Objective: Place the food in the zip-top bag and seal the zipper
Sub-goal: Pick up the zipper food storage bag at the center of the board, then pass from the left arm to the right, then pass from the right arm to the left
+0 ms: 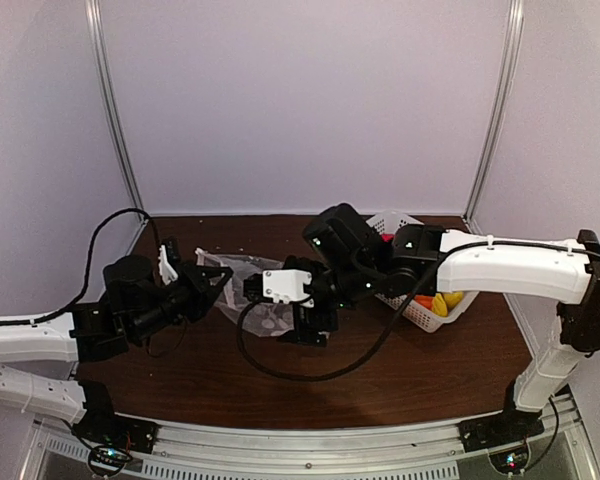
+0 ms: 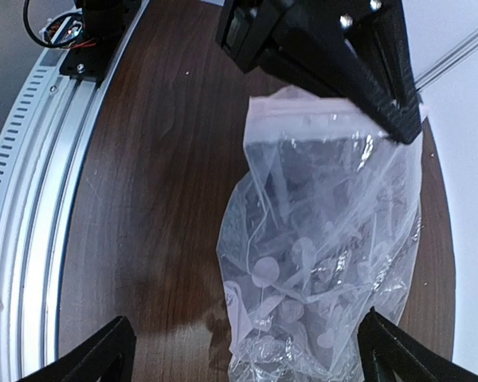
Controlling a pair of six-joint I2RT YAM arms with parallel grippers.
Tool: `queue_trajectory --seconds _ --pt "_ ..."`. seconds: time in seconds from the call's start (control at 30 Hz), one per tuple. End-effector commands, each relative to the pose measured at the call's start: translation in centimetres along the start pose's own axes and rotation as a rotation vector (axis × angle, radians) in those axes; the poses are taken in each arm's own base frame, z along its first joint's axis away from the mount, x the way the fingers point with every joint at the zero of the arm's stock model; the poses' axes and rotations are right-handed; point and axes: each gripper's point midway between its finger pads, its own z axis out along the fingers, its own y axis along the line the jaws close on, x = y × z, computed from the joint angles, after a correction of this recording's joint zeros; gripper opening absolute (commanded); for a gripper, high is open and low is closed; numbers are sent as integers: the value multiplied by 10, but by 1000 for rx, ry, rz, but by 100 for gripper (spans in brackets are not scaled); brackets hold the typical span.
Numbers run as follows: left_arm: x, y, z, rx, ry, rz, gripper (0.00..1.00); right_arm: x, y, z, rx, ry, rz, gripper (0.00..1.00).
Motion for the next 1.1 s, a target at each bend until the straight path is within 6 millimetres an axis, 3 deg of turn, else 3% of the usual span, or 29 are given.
queue_trajectory --seconds 0.0,0.23,0.33,0.43,0.53,0.63,0.67,0.73,0.83,0.93,1.07 --pt "-14 -25 1 40 -61 -115 0 -28 -22 -1 147 -37 8 98" --pt "-13 -52 7 58 -42 -127 0 -51 -31 12 205 -43 60 92" --pt "-15 -57 4 74 -40 -151 0 -48 -48 15 306 -26 119 84" --pt "-16 -58 -1 76 -36 -162 0 -46 -65 7 409 -15 143 59" --pt "-21 -60 -9 71 -48 -138 2 -48 -69 -9 442 -29 116 33" --pt "-29 -57 -18 18 -67 -56 40 -45 -62 -22 412 -30 64 8" --pt "-30 -52 -22 -20 -66 -4 51 -42 -57 -25 392 -23 40 2" --pt "-37 -48 -32 -92 -61 116 63 -32 -43 -30 317 -8 -16 0" --pt "-50 -60 -53 -170 -27 398 77 -10 -2 -37 116 21 -142 0" --pt "-49 -88 -63 -156 106 849 80 7 28 -53 -20 33 -227 0" --pt "-16 -91 -70 -62 385 1270 78 11 45 -76 -101 33 -264 0"
